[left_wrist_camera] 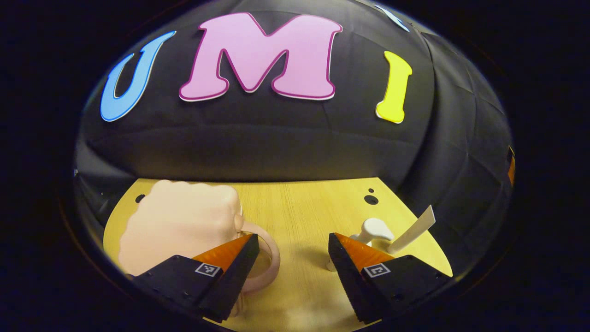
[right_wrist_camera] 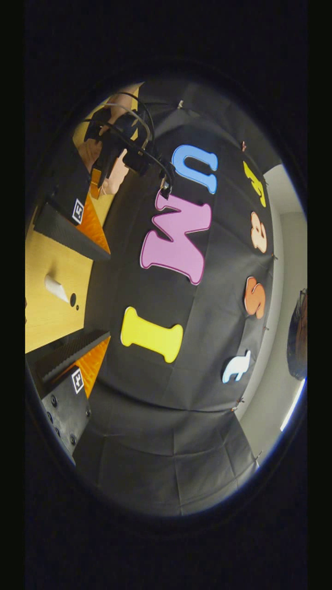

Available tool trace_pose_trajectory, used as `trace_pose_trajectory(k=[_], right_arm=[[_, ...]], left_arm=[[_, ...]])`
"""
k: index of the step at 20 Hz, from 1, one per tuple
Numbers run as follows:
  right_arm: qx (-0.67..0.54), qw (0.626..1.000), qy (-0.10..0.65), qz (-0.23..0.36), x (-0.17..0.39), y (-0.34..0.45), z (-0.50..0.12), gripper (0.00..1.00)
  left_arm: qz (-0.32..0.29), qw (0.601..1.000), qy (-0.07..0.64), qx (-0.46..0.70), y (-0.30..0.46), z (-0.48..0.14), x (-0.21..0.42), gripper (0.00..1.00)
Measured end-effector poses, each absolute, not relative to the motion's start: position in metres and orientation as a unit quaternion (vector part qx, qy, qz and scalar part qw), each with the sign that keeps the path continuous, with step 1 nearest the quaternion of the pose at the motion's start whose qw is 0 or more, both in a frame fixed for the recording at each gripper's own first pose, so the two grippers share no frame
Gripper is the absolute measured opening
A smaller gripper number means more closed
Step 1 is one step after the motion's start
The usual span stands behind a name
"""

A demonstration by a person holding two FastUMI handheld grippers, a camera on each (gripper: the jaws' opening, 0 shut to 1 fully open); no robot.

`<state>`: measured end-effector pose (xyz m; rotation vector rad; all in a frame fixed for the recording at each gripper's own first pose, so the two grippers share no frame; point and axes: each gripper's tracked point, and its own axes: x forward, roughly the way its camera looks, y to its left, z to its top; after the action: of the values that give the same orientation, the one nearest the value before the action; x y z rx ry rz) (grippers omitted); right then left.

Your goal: First open the suitcase, pack the skin care products into it, and then close the suitcase.

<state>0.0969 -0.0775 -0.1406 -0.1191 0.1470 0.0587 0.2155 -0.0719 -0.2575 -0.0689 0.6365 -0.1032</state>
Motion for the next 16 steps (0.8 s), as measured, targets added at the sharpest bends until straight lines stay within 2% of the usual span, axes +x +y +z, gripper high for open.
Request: trace_pose_trajectory(k=[4,8,11,12,13,14,16], right_arm=[[-0.076,0.993,0.093,0.015,0.105,-0.099,-0.163,0.96],[-0.064,0.992,0.108,0.003,0.114,-0.112,-0.176,0.96],[-0.066,0.992,0.111,0.005,0.114,-0.112,-0.18,0.96],[-0.066,0.991,0.112,0.008,0.114,-0.111,-0.182,0.97],[-0.067,0.991,0.115,0.011,0.113,-0.11,-0.185,0.97],[-0.069,0.99,0.119,0.011,0.111,-0.111,-0.188,0.97],[-0.063,0.99,0.126,0.009,0.105,-0.116,-0.191,0.97]], left_arm=[[-0.048,0.928,0.364,-0.061,-0.076,-0.301,0.221,0.93],[-0.017,0.911,0.409,-0.042,-0.064,-0.335,0.226,0.88],[-0.012,0.9,0.435,-0.012,-0.062,-0.358,0.232,0.73],[-0.003,0.895,0.446,0.004,-0.058,-0.366,0.232,0.72],[0.003,0.89,0.456,0.017,-0.053,-0.372,0.233,0.64],[0.009,0.885,0.464,0.028,-0.048,-0.377,0.233,0.64],[0.016,0.882,0.47,0.031,-0.044,-0.381,0.232,0.39]])
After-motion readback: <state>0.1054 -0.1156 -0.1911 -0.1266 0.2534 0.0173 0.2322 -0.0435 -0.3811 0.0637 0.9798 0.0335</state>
